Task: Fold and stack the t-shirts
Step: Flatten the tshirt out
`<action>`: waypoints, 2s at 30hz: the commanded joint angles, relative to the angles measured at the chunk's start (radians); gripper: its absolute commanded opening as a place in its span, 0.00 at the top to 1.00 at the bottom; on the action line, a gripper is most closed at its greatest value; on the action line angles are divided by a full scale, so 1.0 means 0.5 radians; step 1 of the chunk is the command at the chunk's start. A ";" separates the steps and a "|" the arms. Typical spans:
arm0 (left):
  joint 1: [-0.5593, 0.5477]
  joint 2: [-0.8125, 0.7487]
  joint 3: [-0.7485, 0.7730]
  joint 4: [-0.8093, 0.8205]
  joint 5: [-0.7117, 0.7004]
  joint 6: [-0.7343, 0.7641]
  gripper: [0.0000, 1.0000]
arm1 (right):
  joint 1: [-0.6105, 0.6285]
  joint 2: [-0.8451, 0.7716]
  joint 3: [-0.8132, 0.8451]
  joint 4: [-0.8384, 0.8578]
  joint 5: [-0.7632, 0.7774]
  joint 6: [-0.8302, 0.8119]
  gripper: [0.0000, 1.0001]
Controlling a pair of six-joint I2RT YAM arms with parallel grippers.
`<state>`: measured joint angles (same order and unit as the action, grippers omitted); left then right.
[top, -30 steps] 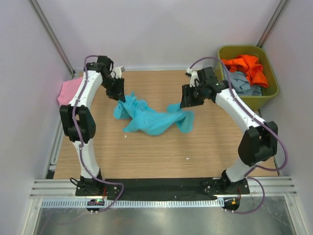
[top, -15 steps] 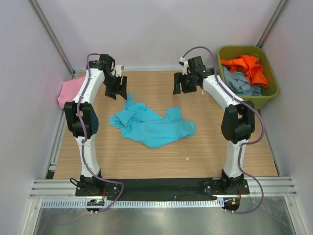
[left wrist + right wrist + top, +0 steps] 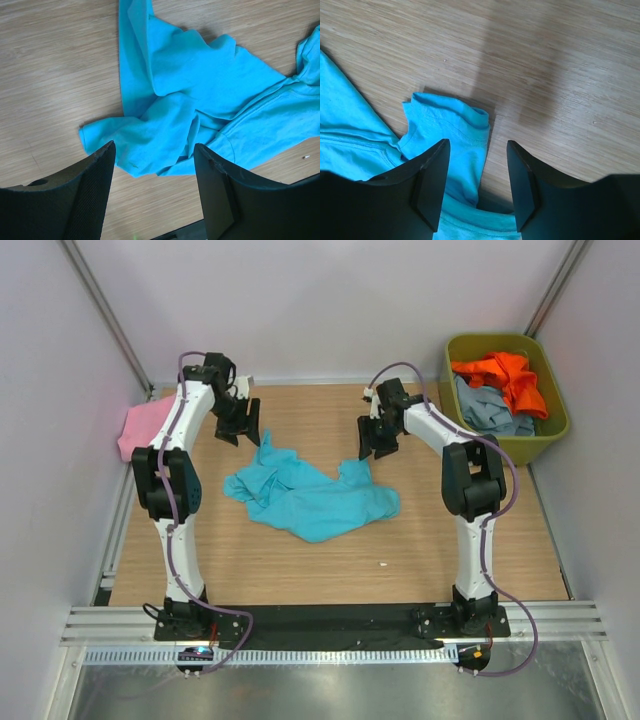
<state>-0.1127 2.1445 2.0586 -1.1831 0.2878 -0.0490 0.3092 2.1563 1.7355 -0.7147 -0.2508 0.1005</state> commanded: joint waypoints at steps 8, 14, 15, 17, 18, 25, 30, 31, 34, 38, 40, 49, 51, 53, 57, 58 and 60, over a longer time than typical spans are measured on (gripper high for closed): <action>0.001 -0.018 0.006 0.041 0.013 -0.028 0.35 | 0.014 0.117 0.029 0.003 -0.084 -0.002 0.66; -0.002 -0.034 0.009 0.050 -0.011 -0.028 0.35 | 0.029 0.142 0.076 -0.003 -0.100 0.005 0.66; -0.002 -0.037 0.009 0.050 -0.014 -0.028 0.35 | 0.032 0.142 0.079 0.000 -0.100 0.001 0.68; 0.001 -0.043 0.006 0.053 -0.023 -0.028 0.35 | 0.032 0.139 0.094 0.006 -0.088 -0.008 0.84; -0.002 -0.043 0.009 0.050 -0.026 -0.025 0.35 | 0.032 0.130 0.112 0.006 -0.075 -0.011 0.90; -0.002 -0.052 0.061 0.062 -0.103 -0.012 0.35 | 0.108 -0.005 0.804 0.021 0.231 -0.442 0.99; 0.002 -0.037 0.162 0.059 -0.168 0.003 0.35 | 0.167 -0.146 1.161 0.034 0.422 -0.670 0.99; 0.005 -0.040 0.193 0.059 -0.177 0.006 0.35 | 0.167 -0.204 1.204 0.012 0.437 -0.670 0.99; 0.001 -0.043 0.221 0.059 -0.198 0.012 0.35 | 0.167 -0.439 1.010 -0.046 0.450 -0.649 0.99; 0.001 -0.049 0.227 0.062 -0.204 0.015 0.35 | 0.194 -0.768 0.592 -0.092 0.416 -0.588 0.99; 0.005 -0.052 0.227 0.062 -0.207 0.018 0.35 | 0.213 -0.873 0.414 -0.111 0.416 -0.588 0.99; 0.005 0.122 0.248 0.047 -0.192 0.076 0.35 | 0.244 -0.923 -0.010 -0.148 0.290 -0.575 0.99; 0.020 0.242 0.294 0.035 -0.122 0.089 0.36 | 0.244 -0.861 0.035 -0.160 0.253 -0.569 0.99; 0.050 0.334 0.411 0.050 0.049 0.089 0.36 | 0.244 -0.776 0.081 -0.172 0.250 -0.572 0.99; 0.069 0.650 0.791 0.004 0.255 0.263 0.36 | 0.244 -0.696 0.170 -0.172 0.244 -0.539 0.99; 0.078 0.742 0.840 0.022 0.289 0.282 0.37 | 0.241 -0.680 0.174 -0.172 0.238 -0.529 0.99; 0.097 0.791 0.880 0.108 0.387 0.270 0.40 | 0.244 -0.674 0.174 -0.172 0.241 -0.514 0.99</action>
<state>-0.0799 2.5195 2.4325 -1.1584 0.3584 0.0387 0.4301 1.8431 1.7596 -0.8188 -0.1143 -0.1776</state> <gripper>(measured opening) 0.609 0.040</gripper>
